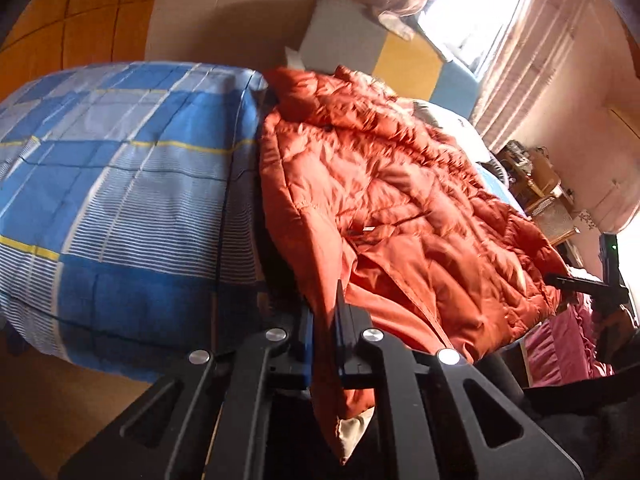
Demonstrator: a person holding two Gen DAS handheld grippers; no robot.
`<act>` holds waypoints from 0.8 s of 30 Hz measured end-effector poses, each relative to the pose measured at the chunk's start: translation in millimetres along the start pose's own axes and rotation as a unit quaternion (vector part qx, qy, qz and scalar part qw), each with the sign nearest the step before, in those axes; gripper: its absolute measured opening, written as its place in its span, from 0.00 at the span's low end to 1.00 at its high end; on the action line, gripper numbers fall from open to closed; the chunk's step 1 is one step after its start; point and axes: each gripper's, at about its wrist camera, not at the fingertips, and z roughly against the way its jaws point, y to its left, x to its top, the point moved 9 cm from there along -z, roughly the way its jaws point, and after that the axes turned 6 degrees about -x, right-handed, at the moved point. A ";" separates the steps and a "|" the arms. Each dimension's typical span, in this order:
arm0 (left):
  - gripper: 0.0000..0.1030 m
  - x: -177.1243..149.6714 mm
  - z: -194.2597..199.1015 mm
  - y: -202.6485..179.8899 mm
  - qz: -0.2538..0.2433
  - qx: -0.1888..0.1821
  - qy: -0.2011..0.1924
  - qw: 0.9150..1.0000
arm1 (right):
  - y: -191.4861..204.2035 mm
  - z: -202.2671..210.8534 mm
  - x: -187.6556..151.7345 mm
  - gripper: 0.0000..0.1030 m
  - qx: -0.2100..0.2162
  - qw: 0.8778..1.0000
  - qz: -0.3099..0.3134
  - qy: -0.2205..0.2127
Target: Fold large clothes
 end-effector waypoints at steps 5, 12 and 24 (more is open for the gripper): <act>0.06 3.0 34.6 -10.8 0.002 -0.027 -0.015 1.000 | 5.6 33.7 -9.2 0.12 0.008 1.000 0.027 -0.005; 0.05 3.0 77.1 -14.8 0.013 -0.055 -0.038 0.998 | 23.6 76.8 -29.0 0.10 0.027 0.998 0.063 -0.015; 0.05 73.6 121.5 -34.8 0.005 -0.122 -0.125 0.985 | 31.5 138.3 40.1 0.09 0.047 0.989 0.060 -0.128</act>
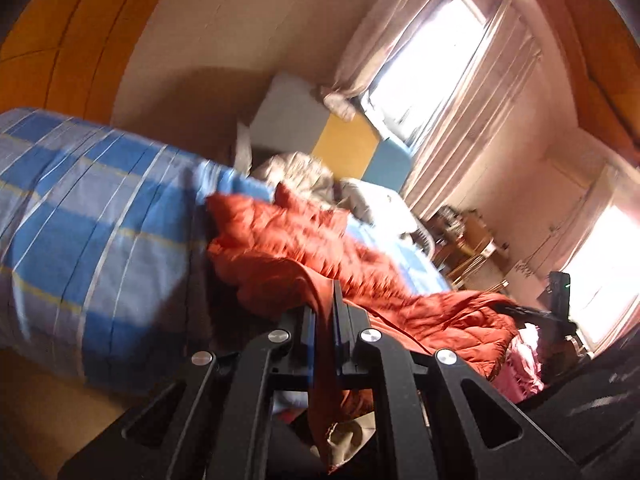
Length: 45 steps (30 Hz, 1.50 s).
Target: Fold large clothes
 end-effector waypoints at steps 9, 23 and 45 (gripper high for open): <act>0.05 85.5 -55.7 4.1 -0.017 -0.030 -0.046 0.998 | -32.5 -41.3 87.8 0.09 -0.016 0.997 -0.053 -0.061; 0.05 163.3 -189.0 61.3 0.007 0.008 -0.025 1.000 | -71.0 -168.6 173.0 0.09 -0.040 0.992 -0.111 -0.046; 0.08 127.8 -348.9 191.7 0.035 0.196 0.122 0.972 | -104.4 -350.8 170.9 0.14 -0.134 0.963 -0.224 0.065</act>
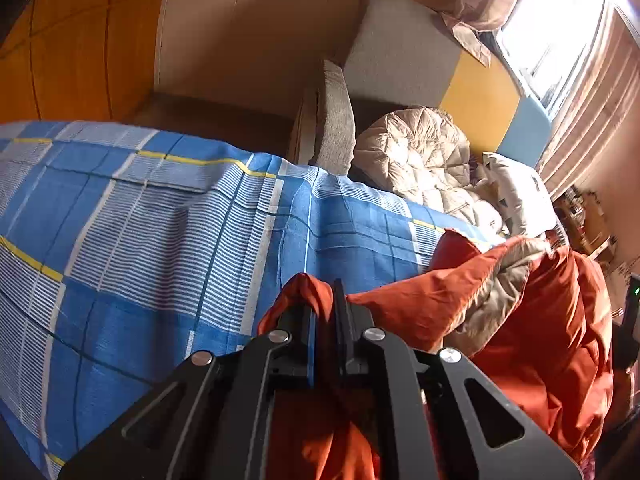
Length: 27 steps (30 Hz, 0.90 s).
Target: Fold large clothes
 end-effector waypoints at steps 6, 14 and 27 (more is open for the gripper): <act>0.31 5.2 22.7 -2.9 0.020 -0.029 -0.021 0.999 | -0.1 9.6 7.9 0.45 0.035 0.999 -0.030 0.000; 0.84 9.6 62.0 -5.0 0.031 -0.042 -0.068 0.996 | -10.0 50.1 21.9 0.80 0.051 0.996 -0.055 -0.043; 0.74 -66.6 87.7 23.1 0.044 -0.080 -0.029 0.995 | -70.0 62.9 -53.3 0.82 0.045 0.998 -0.037 -0.014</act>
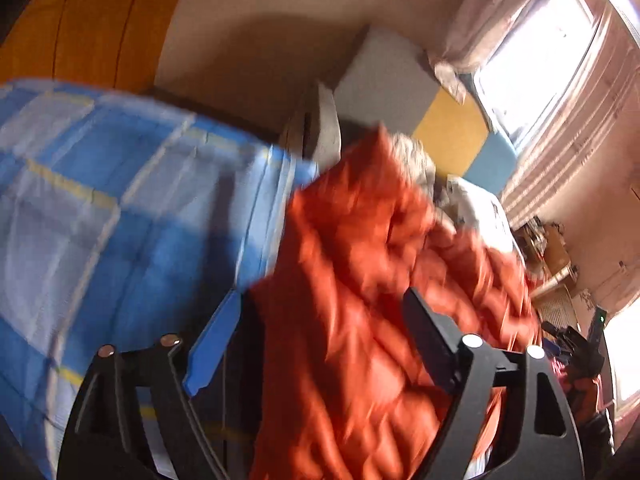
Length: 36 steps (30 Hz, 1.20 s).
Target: Fold large clothes
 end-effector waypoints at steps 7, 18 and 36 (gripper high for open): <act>0.33 -45.6 -15.6 -2.1 0.013 -0.038 0.033 0.999 | -7.9 -7.8 -38.9 0.52 0.021 0.999 0.001 0.028; 0.05 -33.7 20.2 -23.2 -0.004 -0.056 0.008 0.998 | 4.6 23.9 -40.1 0.13 0.037 0.999 0.021 0.018; 0.45 -47.3 77.0 -16.8 -0.029 0.003 -0.024 0.999 | -15.5 66.3 -75.9 0.45 0.007 0.998 0.064 0.006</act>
